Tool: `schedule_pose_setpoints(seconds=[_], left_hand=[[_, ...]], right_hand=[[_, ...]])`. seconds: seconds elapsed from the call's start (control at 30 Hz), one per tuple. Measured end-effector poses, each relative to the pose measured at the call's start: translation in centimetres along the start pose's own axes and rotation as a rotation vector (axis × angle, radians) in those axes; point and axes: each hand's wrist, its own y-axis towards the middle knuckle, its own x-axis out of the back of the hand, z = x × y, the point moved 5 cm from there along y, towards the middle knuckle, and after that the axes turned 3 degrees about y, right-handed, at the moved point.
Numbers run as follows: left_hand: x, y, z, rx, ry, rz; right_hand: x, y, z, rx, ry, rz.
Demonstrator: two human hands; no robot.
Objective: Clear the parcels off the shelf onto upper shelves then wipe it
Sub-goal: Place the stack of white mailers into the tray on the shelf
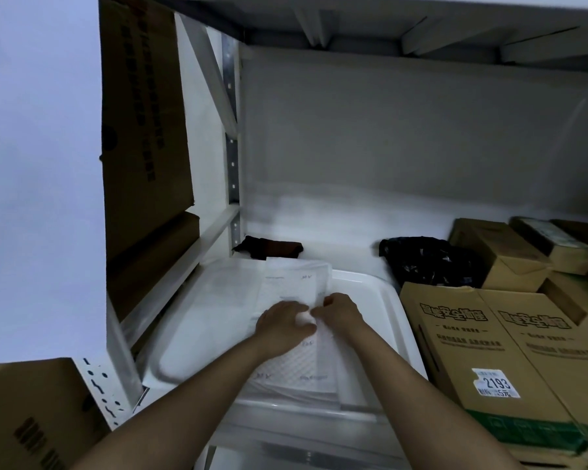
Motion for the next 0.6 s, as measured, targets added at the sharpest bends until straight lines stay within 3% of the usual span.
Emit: schedule_pose_setpoints(seconds=[0.17,0.37,0.43,0.6], left_hand=[[1.2,-0.2,0.3,0.113,-0.241,0.024],[5.8,-1.6,-0.4,0.245,-0.533,-0.005],[7.3,-2.2,-0.4,0.245,-0.525,0.037],[11.3,-4.2,1.9,0.350,-0.394,-0.060]], right_hand=[[0.0,0.1,1.9,0.068,0.112,-0.003],[-0.6,-0.3,6.7,0.005,0.587,0.156],[-1.1,-0.4,8.0,0.027,0.650,0.202],[-4.0,-0.9,11.1,0.142,0.631,0.281]])
